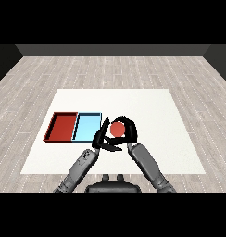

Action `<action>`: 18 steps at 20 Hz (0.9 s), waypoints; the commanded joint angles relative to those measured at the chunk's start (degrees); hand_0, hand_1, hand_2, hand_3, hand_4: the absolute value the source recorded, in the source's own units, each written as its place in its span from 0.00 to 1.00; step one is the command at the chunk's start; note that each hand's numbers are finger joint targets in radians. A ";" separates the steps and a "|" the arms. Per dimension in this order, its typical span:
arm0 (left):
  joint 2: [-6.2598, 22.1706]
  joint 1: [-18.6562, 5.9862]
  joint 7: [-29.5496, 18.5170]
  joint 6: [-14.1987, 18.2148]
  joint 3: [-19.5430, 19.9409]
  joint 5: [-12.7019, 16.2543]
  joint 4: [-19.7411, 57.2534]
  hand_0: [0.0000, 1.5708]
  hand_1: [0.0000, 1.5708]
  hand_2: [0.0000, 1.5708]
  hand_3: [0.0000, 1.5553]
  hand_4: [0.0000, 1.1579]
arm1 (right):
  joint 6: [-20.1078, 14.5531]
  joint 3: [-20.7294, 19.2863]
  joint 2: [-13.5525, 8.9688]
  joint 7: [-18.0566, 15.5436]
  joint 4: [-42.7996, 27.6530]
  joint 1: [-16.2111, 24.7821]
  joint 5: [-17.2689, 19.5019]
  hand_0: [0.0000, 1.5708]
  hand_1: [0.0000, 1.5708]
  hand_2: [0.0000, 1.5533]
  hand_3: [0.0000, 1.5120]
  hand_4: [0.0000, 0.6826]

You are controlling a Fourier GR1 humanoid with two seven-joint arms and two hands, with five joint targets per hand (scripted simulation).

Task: Pick the red can and put it in the red box

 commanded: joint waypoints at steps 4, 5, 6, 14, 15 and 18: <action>0.00 -3.91 -1.51 4.56 -5.95 4.67 4.08 0.00 0.00 0.00 0.00 0.00 | -0.49 1.07 0.06 -1.47 2.39 -3.68 -4.94 0.95 0.95 0.93 0.93 0.94; 0.00 -1.87 -2.39 0.57 -2.87 3.53 3.33 0.00 0.00 0.00 0.00 0.00 | 1.19 1.55 0.06 -0.16 -0.37 0.46 -2.23 0.96 0.96 0.94 0.93 0.96; 0.00 -3.38 -1.67 -0.44 -0.52 3.11 4.09 0.00 0.00 0.00 0.00 0.00 | -2.98 1.14 0.06 1.84 1.88 -5.15 -4.01 0.96 0.96 0.94 0.94 0.97; 0.00 -5.00 -5.27 -2.82 -1.16 7.77 8.64 0.00 0.00 0.00 0.00 0.00 | -5.23 5.56 0.06 -0.74 2.36 -4.91 -6.01 0.97 0.97 0.94 0.93 0.95; 0.00 -6.30 -2.44 -3.52 -0.21 6.75 7.00 0.00 0.00 0.00 0.00 0.00 | -2.65 3.28 0.06 -2.90 5.27 -6.06 -7.12 0.97 0.97 0.94 0.93 0.95; 0.03 -9.77 -2.52 3.72 -0.86 9.45 8.99 0.00 0.00 0.00 0.00 0.00 | -7.03 6.78 0.05 -1.10 3.63 -5.71 -6.05 0.96 0.96 0.94 0.93 0.93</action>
